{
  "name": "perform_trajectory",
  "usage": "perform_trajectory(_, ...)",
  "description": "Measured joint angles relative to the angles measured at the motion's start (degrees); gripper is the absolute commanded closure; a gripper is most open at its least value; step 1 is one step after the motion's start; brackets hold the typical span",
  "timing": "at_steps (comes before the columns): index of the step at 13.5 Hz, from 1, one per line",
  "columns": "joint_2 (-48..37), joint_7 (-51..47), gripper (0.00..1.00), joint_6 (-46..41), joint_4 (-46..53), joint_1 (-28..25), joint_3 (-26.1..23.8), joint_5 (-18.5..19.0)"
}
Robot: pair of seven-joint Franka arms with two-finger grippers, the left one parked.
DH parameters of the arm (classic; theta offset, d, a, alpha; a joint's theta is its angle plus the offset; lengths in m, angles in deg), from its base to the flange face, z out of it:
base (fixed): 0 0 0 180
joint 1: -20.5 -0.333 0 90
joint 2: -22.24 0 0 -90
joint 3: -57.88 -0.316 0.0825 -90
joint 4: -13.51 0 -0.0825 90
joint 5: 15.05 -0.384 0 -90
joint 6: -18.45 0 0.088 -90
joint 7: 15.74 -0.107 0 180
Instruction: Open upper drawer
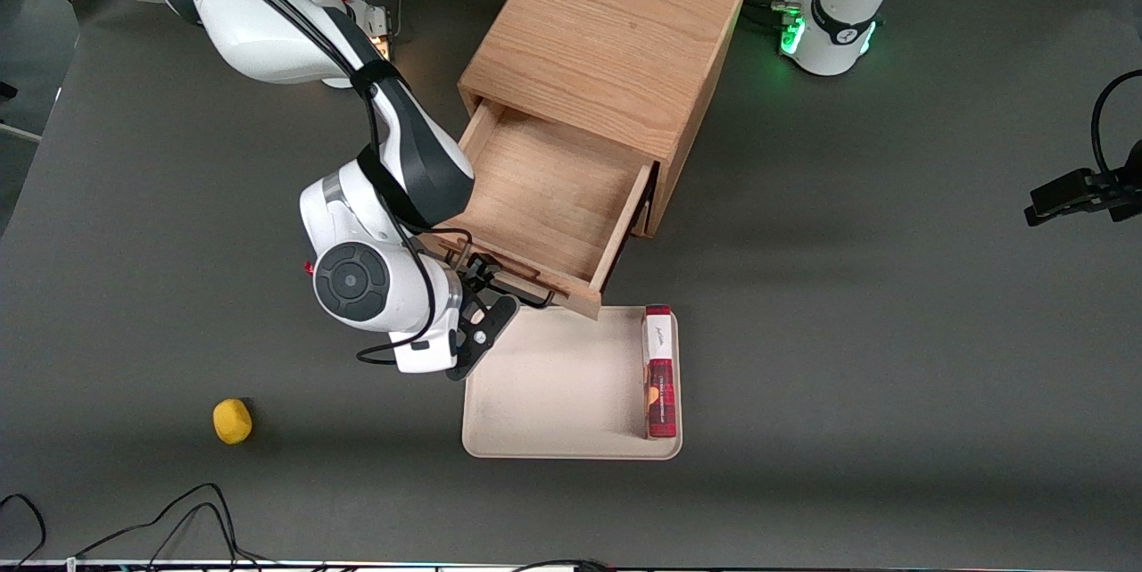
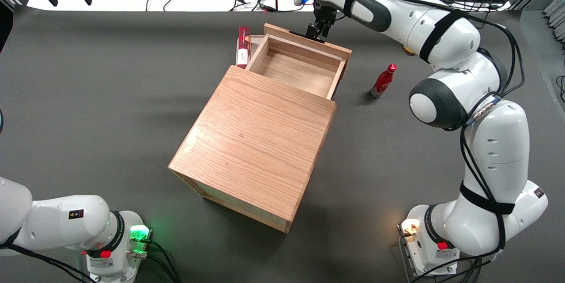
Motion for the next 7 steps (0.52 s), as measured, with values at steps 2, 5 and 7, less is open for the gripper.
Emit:
perform_trajectory(2,0.0,0.0,0.00,-1.1,0.6,-0.1,0.0,0.0)
perform_trajectory(5,0.0,0.0,0.00,-2.1,2.1,-0.1,0.0,0.0)
perform_trajectory(7,0.0,0.0,0.00,-2.3,3.0,0.0,0.0,0.0)
